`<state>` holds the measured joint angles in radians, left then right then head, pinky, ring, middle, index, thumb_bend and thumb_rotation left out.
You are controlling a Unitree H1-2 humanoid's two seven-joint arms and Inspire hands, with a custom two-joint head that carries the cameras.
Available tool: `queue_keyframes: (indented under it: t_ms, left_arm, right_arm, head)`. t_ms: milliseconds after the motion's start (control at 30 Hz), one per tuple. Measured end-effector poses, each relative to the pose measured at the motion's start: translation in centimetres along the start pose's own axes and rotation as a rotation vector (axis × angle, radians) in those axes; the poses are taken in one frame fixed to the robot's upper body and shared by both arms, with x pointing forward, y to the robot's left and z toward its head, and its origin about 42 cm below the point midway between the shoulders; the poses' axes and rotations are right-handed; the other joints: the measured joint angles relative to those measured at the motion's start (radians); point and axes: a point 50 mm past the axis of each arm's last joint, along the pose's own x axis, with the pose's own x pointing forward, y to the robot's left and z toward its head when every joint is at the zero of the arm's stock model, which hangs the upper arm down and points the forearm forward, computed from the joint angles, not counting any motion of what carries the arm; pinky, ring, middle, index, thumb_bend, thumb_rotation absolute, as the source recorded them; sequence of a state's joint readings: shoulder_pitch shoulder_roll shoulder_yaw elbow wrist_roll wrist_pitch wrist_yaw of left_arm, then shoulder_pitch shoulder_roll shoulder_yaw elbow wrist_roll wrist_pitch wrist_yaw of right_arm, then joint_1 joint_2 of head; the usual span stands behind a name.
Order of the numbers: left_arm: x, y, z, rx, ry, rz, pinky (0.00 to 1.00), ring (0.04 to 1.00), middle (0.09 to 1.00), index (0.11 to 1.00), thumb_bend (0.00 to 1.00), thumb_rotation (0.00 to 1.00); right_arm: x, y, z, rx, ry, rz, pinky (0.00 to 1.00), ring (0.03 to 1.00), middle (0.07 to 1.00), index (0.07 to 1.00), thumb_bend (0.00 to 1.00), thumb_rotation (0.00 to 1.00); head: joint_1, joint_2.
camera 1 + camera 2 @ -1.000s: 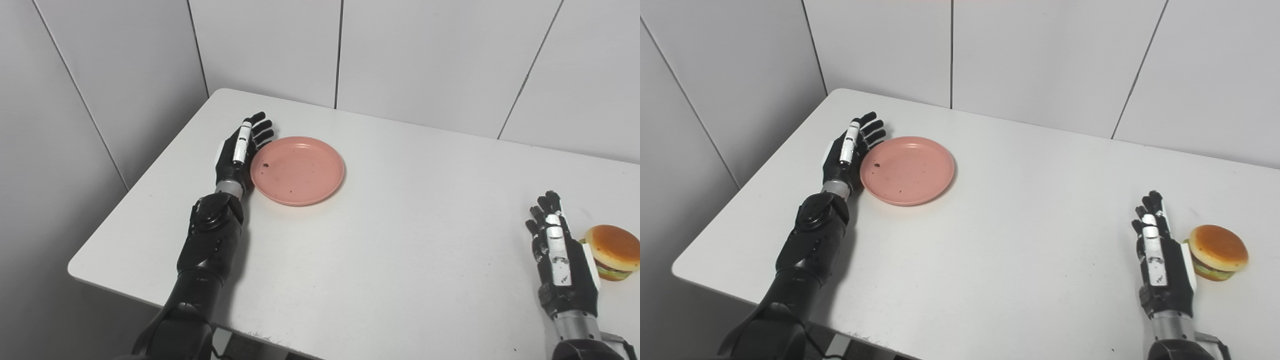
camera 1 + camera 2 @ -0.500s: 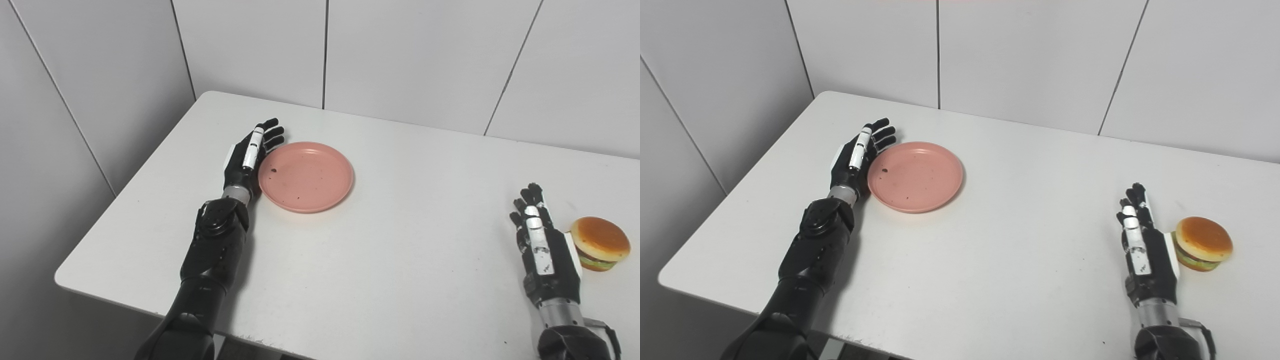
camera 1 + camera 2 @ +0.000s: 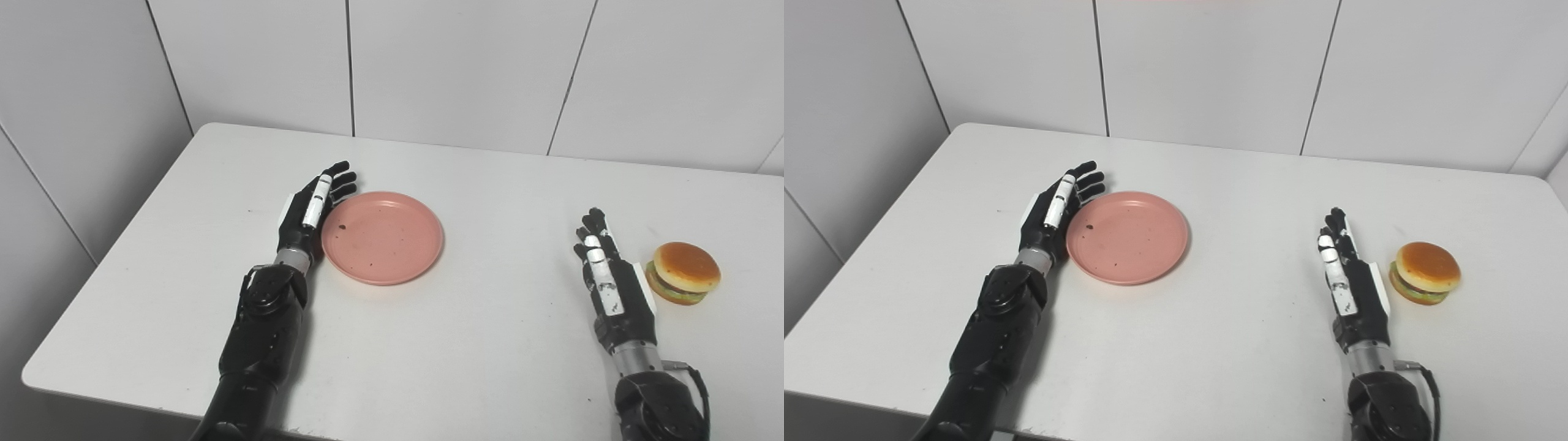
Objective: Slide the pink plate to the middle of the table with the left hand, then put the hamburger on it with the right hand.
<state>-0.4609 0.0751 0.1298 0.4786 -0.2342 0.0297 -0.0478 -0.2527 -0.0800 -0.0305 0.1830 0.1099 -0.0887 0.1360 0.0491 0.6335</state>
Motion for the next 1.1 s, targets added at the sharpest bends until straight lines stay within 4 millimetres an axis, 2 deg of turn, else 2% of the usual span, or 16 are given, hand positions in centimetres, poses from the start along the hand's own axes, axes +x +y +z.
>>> queue_keyframes:
  t_ms: [33, 67, 133, 167, 367, 467, 733, 933, 1100]
  left_arm:
    - [0.0, -0.1, 0.0, 0.000, 0.000, -0.002, 0.76, 0.810, 0.786, 0.756, 0.26, 0.85]
    - [0.0, -0.2, 0.0, -0.001, 0.000, -0.004, 0.74, 0.788, 0.767, 0.736, 0.26, 0.76]
    - [-0.1, -0.6, -0.2, 0.006, 0.001, -0.007, 0.73, 0.779, 0.760, 0.729, 0.26, 0.72]
    - [-0.2, -0.8, -0.3, 0.013, 0.001, -0.010, 0.74, 0.784, 0.764, 0.733, 0.26, 0.73]
    - [-0.9, -2.5, -0.9, 0.037, 0.003, -0.058, 0.78, 0.804, 0.782, 0.745, 0.24, 0.82]
    - [-1.2, -3.5, -1.1, 0.027, 0.003, -0.079, 0.79, 0.808, 0.788, 0.748, 0.23, 0.84]
    - [-2.1, -5.3, -1.7, 0.010, 0.002, -0.125, 0.82, 0.823, 0.795, 0.764, 0.22, 0.93]
    - [-2.3, -6.4, -2.0, 0.040, 0.010, -0.178, 0.82, 0.833, 0.814, 0.783, 0.24, 0.94]
    - [-2.8, -7.2, -2.2, 0.045, 0.013, -0.221, 0.83, 0.844, 0.825, 0.792, 0.25, 0.92]
  right_arm:
    - [0.0, 0.1, 0.0, 0.002, -0.001, 0.000, 1.00, 1.000, 1.000, 1.000, 0.54, 0.83]
    - [0.0, 0.2, 0.0, 0.002, -0.002, 0.000, 1.00, 1.000, 1.000, 1.000, 0.51, 0.83]
    - [0.0, 0.4, 0.0, -0.004, -0.001, -0.001, 1.00, 0.999, 1.000, 1.000, 0.51, 0.83]
    - [0.0, 0.4, 0.0, -0.006, 0.000, -0.004, 1.00, 0.998, 1.000, 1.000, 0.52, 0.83]
    - [0.0, 1.1, -0.1, 0.003, 0.002, -0.022, 1.00, 1.000, 1.000, 1.000, 0.51, 0.79]
    - [-0.2, 1.4, -0.1, 0.024, 0.012, -0.017, 1.00, 1.000, 1.000, 1.000, 0.50, 0.78]
    - [-0.1, 1.8, -0.2, 0.034, 0.027, -0.016, 1.00, 1.000, 1.000, 1.000, 0.61, 0.77]
    - [-0.1, 1.8, -0.2, 0.036, 0.031, -0.017, 1.00, 1.000, 1.000, 1.000, 0.56, 0.76]
    - [-0.1, 1.8, -0.2, 0.036, 0.031, -0.017, 1.00, 1.000, 1.000, 1.000, 0.58, 0.76]
  head:
    - [-0.017, 0.003]
    - [-0.038, 0.005]
    - [-0.051, 0.006]
    - [-0.075, 0.011]
    - [-0.107, 0.015]
    - [-0.132, 0.020]
    - [-0.152, 0.029]
    - [-0.144, 0.031]
    - [-0.132, 0.034]
